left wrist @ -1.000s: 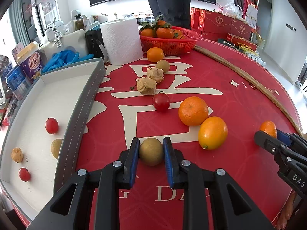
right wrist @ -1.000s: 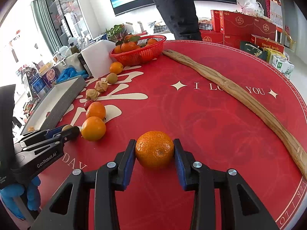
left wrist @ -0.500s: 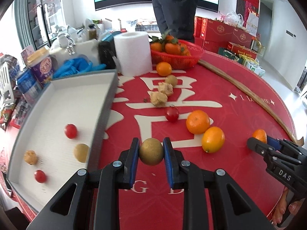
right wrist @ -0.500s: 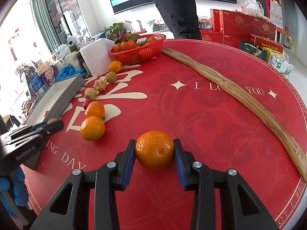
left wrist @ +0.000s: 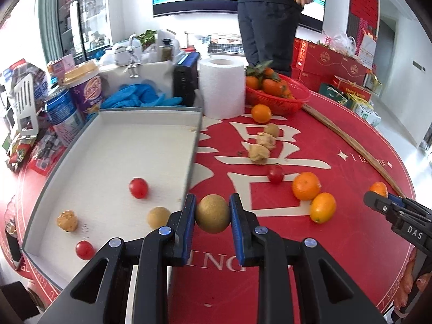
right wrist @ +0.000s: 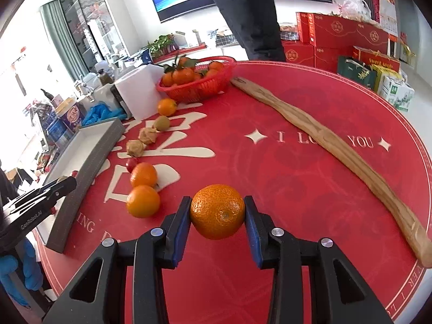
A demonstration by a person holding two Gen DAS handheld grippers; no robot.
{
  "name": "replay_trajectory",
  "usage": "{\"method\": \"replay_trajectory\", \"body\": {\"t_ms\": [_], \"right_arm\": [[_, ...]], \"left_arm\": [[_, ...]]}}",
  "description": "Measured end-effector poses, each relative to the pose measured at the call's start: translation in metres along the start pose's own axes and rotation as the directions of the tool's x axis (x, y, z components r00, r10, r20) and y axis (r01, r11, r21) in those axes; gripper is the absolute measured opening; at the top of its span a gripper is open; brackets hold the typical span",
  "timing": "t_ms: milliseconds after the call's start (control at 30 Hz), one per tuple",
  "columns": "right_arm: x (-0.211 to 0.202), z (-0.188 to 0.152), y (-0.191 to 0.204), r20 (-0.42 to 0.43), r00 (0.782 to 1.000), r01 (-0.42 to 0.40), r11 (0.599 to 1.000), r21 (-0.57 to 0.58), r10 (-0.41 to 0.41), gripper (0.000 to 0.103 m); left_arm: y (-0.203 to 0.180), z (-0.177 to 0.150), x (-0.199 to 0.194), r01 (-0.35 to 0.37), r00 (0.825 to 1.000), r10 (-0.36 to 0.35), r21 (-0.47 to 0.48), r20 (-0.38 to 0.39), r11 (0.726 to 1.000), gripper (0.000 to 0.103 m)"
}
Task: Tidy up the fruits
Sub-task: 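Lift the kiwi and mandarin and carry both toward the white tray, then open the left tool to drop the kiwi in the tray while the right tool drops the mandarin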
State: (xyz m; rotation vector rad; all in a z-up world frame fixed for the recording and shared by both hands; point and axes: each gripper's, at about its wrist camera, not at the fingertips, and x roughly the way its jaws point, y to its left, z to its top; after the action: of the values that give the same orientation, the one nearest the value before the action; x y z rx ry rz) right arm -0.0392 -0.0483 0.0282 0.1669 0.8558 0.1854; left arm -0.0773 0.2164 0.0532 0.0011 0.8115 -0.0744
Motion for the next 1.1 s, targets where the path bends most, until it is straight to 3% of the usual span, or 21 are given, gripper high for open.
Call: {"method": "replay_trajectory", "body": {"t_ms": [633,1100], "right_arm": [[0.015,0.024,0.09,-0.021,0.998,-0.07,0.982,-0.176,0.067,0.039],[0.052,0.037,0.184,-0.095,0.981,-0.192,0.927,-0.323,0.17,0.039]], "left_arm": [[0.079,-0.003,0.0,-0.083,0.996,0.086,-0.121,0.022,0.989,0.027],[0.119,-0.009,0.032,-0.125,0.992,0.119,-0.178,-0.045,0.976,0.027]]}}
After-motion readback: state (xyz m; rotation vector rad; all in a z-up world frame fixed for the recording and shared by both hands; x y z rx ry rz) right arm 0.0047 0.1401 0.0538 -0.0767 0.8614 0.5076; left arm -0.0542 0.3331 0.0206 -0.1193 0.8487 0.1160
